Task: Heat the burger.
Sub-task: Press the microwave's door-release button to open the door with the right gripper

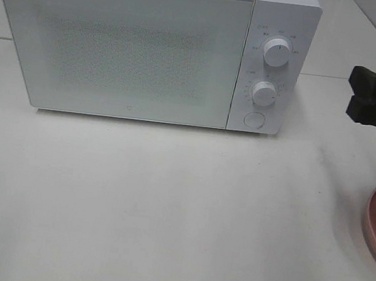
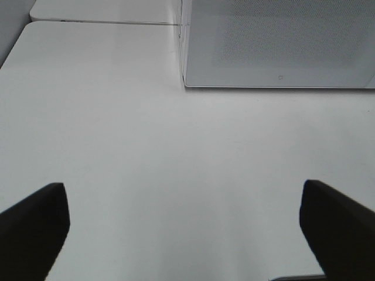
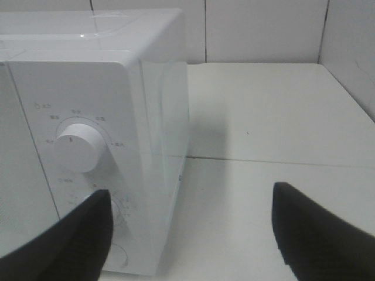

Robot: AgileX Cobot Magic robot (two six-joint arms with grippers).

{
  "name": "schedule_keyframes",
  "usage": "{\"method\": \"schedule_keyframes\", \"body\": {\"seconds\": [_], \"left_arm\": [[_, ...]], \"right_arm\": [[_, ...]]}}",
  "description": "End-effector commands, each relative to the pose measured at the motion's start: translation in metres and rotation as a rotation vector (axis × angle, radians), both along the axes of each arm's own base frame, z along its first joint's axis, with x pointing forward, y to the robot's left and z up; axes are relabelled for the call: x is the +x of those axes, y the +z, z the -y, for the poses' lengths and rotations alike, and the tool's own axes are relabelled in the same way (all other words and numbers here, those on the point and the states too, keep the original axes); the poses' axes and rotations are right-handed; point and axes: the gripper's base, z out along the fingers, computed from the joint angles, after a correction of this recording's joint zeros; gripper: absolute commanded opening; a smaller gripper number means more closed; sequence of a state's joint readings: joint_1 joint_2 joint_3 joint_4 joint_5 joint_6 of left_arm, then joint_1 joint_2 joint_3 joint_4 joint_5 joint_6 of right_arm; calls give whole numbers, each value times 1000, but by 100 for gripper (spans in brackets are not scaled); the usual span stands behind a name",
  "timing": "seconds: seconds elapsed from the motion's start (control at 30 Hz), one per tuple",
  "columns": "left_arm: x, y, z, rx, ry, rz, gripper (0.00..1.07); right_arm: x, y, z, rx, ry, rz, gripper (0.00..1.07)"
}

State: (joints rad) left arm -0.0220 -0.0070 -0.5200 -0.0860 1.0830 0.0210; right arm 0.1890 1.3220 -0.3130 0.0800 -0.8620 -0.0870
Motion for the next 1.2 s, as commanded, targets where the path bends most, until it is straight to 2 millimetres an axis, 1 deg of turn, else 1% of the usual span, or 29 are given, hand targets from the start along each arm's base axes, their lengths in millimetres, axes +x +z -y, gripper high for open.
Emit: {"method": "schedule_keyframes", "body": {"seconds": [0.03,0.1,0.13,0.17,0.2,0.27,0.3,0.37,0.4,0.43,0.47,0.53,0.57,0.6,0.67,0.73,0.83,0.93,1.0,1.07,1.17,1.2], "left_arm": [[-2,0,1,-10,-4,31,100],[-2,0,1,-10,-4,31,100],[-2,0,1,-10,-4,31,100],[-2,0,1,-10,-4,31,100],[-2,0,1,-10,-4,31,100],[-2,0,1,-10,-4,31,100],[-2,0,1,-10,-4,31,100],[-2,0,1,-10,-4,31,100],[-2,0,1,-10,-4,31,100],[-2,0,1,-10,-4,31,100],[-2,0,1,-10,-4,31,100],[-2,0,1,-10,-4,31,100],[-2,0,1,-10,-4,31,100],[-2,0,1,-10,-4,31,100],[-2,0,1,-10,-4,31,100],[-2,0,1,-10,-4,31,100],[-2,0,1,-10,-4,31,100],[-2,0,1,-10,-4,31,100],[-2,0,1,-10,-4,31,100],[-2,0,1,-10,-4,31,100],[-2,0,1,-10,-4,31,100],[-2,0,1,-10,-4,31,100]], "right_arm": [[2,-2,-7,-26,14,35,75],[4,-11,-17,-15,10,26,75],[4,-11,-17,-15,10,26,75],[4,-15,-24,1,3,21,75],[4,-15,-24,1,3,21,75],[3,-22,-35,19,-10,13,75],[3,-22,-35,19,-10,13,75],[-1,-27,-48,36,-26,16,75],[-1,-27,-48,36,-26,16,75],[-4,-32,-57,29,-22,17,75],[-4,-32,-57,29,-22,17,75],[-9,-39,-68,31,-37,13,75],[-9,-39,-68,31,-37,13,75],[-13,-43,-74,31,-44,10,75],[-14,-45,-77,27,-46,4,75],[-17,-50,-86,17,-53,-15,75],[-16,-54,-92,3,-72,-11,75],[-16,-56,-92,-4,-71,-14,75],[-16,-63,-92,-25,-74,-33,75],[-16,-64,-92,-24,-74,-35,75],[-16,-64,-92,1,-78,-42,75],[-16,-64,-92,39,-86,-45,74]]}}
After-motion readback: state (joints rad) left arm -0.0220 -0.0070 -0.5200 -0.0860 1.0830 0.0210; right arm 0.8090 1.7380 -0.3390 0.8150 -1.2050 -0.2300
